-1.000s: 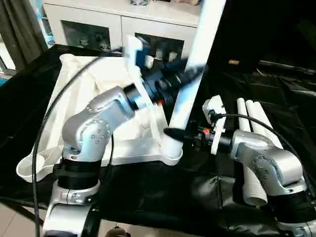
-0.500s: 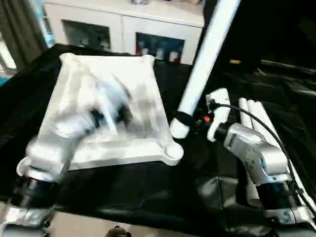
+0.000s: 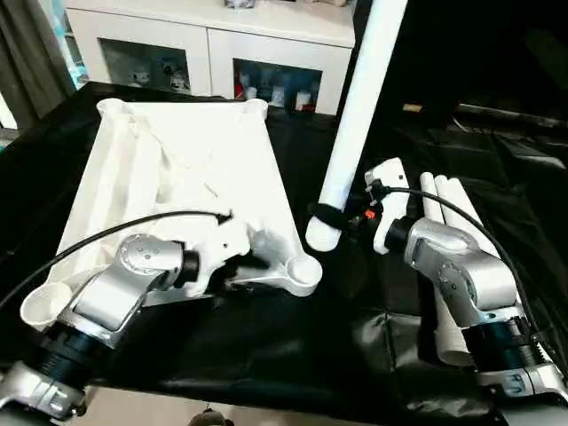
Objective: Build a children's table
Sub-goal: Pick table leg, then insert table leg to table base
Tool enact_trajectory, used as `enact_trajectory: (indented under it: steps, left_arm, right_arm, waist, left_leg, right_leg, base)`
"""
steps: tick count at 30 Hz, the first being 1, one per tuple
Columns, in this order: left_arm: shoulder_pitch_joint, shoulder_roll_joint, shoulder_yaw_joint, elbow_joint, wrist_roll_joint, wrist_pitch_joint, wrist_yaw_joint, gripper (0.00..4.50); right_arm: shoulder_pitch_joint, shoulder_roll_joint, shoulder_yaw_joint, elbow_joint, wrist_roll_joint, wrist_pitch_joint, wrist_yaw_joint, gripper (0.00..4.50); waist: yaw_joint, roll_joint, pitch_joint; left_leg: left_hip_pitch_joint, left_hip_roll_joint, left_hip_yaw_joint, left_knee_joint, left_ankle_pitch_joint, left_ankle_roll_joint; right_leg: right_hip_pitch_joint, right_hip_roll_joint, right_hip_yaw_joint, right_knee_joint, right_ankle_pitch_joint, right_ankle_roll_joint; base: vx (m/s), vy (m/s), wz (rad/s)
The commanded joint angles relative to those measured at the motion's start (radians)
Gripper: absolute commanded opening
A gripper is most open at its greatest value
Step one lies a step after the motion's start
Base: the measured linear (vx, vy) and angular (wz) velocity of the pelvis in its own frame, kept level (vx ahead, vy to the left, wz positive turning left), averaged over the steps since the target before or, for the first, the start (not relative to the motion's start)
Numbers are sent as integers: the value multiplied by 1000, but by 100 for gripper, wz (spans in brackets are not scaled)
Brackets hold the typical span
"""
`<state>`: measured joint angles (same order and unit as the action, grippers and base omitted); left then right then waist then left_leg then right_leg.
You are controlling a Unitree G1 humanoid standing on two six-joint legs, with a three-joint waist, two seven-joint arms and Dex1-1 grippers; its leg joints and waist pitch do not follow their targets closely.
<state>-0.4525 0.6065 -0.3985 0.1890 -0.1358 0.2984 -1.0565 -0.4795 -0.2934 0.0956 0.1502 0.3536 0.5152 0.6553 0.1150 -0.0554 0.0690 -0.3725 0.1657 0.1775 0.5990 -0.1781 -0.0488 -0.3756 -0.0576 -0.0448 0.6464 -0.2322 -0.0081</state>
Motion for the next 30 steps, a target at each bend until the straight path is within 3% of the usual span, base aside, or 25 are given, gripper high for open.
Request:
enact_trajectory:
  steps: [1, 12, 13, 14, 18, 20, 21, 25, 27, 28, 30]
  left_arm:
    - [-22, -7, -9, 30, 32, -8, 14, 175]
    - [-33, -24, -5, 66, 55, -16, 5, 91]
    - [-32, -24, -4, 66, 55, -15, 4, 87]
    - [-31, -26, -2, 66, 56, -14, 0, 78]
    - [-22, -24, 9, 59, 46, -9, -13, 43]
    - [-18, -25, 13, 57, 42, -7, -16, 16]
    - [-18, -26, 14, 57, 41, -6, -17, 16]
    - [-36, -52, 12, 79, 51, 1, -4, 1]
    - [-36, -52, 12, 79, 51, 1, -4, 0]
    - [-42, -65, 12, 80, 46, 3, -10, 0]
    - [-49, -75, 10, 84, 45, -5, -16, 0]
  right_arm:
    - [7, -14, 1, -38, 1, 9, 7, 189]
    - [26, -15, 3, -64, -1, 22, 15, 189]
    - [27, -15, 3, -66, -1, 23, 15, 189]
    - [29, -14, 3, -70, -1, 25, 15, 189]
    - [33, -8, 10, -91, 32, 66, 38, 189]
    - [41, -16, 31, -109, 42, 89, 66, 189]
    - [43, -21, 42, -116, 45, 101, 77, 189]
    - [32, -19, 69, -77, 14, 90, 81, 189]
    - [32, -19, 69, -77, 14, 90, 81, 189]
    - [17, -12, 72, -50, 2, 81, 80, 189]
    - [1, -5, 69, -28, 0, 83, 82, 189]
  waist:
    - [-1, 29, -74]
    - [0, 33, -72]
    - [1, 39, -72]
    - [0, 36, -72]
    - [0, 40, -73]
    - [-1, 27, -72]
    - [1, 24, -72]
    - [-2, 34, -71]
    - [-1, 31, -71]
    - [-2, 38, -72]
    - [-3, 35, -71]
  left_leg:
    - [24, 63, -25, -76, -178, -63]
    - [24, 65, -26, -76, -189, -54]
    - [23, 65, -27, -75, -190, -55]
    - [23, 65, -27, -76, -191, -54]
    - [23, 66, -27, -76, -191, -52]
    - [21, 66, -25, -76, -179, -35]
    - [22, 67, -25, -75, -174, -31]
    - [19, 67, -26, -76, -167, -35]
    - [21, 67, -25, -75, -174, -39]
    - [22, 67, -25, -75, -180, -43]
    - [20, 65, -25, -75, -177, -43]
  right_leg:
    - [38, -90, 52, -69, 5, -215]
    - [37, -94, 53, -73, -32, -228]
    - [36, -95, 53, -72, -36, -227]
    - [37, -94, 53, -73, -38, -226]
    - [37, -94, 52, -74, -43, -222]
    - [38, -94, 53, -75, -43, -224]
    - [38, -95, 53, -74, -46, -224]
    - [35, -96, 52, -75, -70, -219]
    - [34, -97, 53, -76, -75, -220]
    - [33, -96, 53, -77, -70, -221]
    - [35, -95, 53, -76, -65, -225]
  base:
    - [0, 0, 0]
    - [0, 0, 0]
    - [0, 0, 0]
    - [0, 0, 0]
    - [0, 0, 0]
    - [0, 0, 0]
    - [0, 0, 0]
    - [0, 0, 0]
    - [0, 0, 0]
    - [0, 0, 0]
    - [0, 0, 0]
